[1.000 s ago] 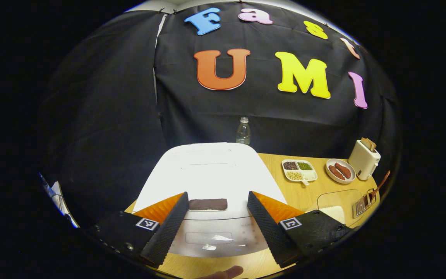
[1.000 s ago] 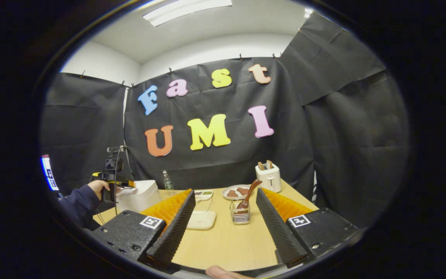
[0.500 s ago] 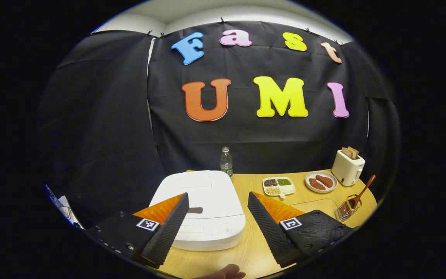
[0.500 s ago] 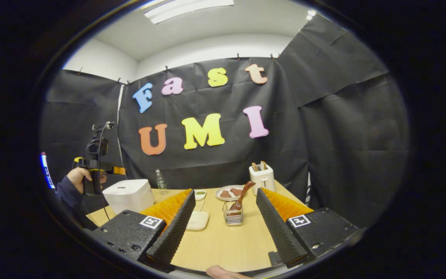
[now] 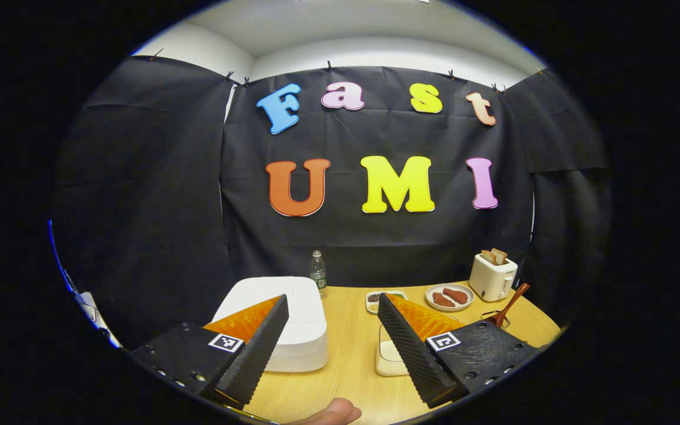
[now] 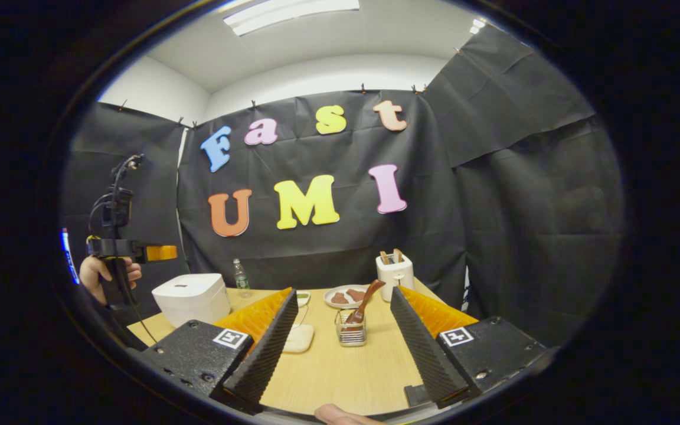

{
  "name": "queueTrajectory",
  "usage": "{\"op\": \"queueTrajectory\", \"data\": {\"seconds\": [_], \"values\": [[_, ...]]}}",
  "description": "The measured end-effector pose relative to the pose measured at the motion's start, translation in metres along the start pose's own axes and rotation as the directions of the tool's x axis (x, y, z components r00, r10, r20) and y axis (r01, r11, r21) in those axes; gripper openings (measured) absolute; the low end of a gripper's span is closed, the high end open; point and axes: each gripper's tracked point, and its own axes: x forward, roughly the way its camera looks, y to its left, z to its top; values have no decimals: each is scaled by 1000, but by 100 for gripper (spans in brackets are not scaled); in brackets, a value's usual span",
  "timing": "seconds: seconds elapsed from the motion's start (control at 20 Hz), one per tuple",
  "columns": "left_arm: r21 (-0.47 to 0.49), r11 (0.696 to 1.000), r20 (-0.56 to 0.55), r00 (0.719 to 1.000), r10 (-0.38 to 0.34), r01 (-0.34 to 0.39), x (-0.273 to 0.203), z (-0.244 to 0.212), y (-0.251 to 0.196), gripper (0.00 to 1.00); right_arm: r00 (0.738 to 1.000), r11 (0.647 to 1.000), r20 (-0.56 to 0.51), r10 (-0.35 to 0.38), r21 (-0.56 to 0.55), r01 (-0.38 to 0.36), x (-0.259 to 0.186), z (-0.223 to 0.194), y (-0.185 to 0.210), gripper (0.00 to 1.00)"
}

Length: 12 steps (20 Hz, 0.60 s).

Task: Close the left gripper, press the button to open the rice cooker; take a wooden spoon from the chopstick holder with the right hand, scoop a spoonful of rice and pour it into the rice cooker, then put the wooden spoon back into the chopstick holder.

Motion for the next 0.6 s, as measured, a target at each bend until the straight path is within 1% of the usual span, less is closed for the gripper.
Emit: {"op": "queueTrajectory", "data": {"seconds": [0.05,0.15,0.25,0.35,0.4,0.45,0.6], "values": [[-1,1000,9,1000,-7,7,-9,-1,-4,97,1000,1000,1,-2,-5,2,0,0,0,100],[19,1000,11,1000,-4,4,-24,-9,-5,97,1000,1000,6,-6,-13,7,-2,2,-1,100],[16,1000,12,1000,14,-14,-38,-16,-2,97,1000,1000,6,-14,-16,14,-3,2,-2,100],[19,1000,18,1000,8,-8,-50,-21,-4,97,1000,1000,2,-17,-20,17,-3,3,-1,100],[17,1000,10,1000,10,-10,-56,-27,-2,97,1000,1000,2,-15,-24,15,-4,5,1,99],[8,1000,10,1000,14,-15,-60,-29,-1,97,1000,999,3,-15,-31,15,-4,7,1,100],[-19,1000,29,1000,12,-11,-74,-30,1,97,1000,998,15,-19,-65,20,-4,19,3,100]]}}
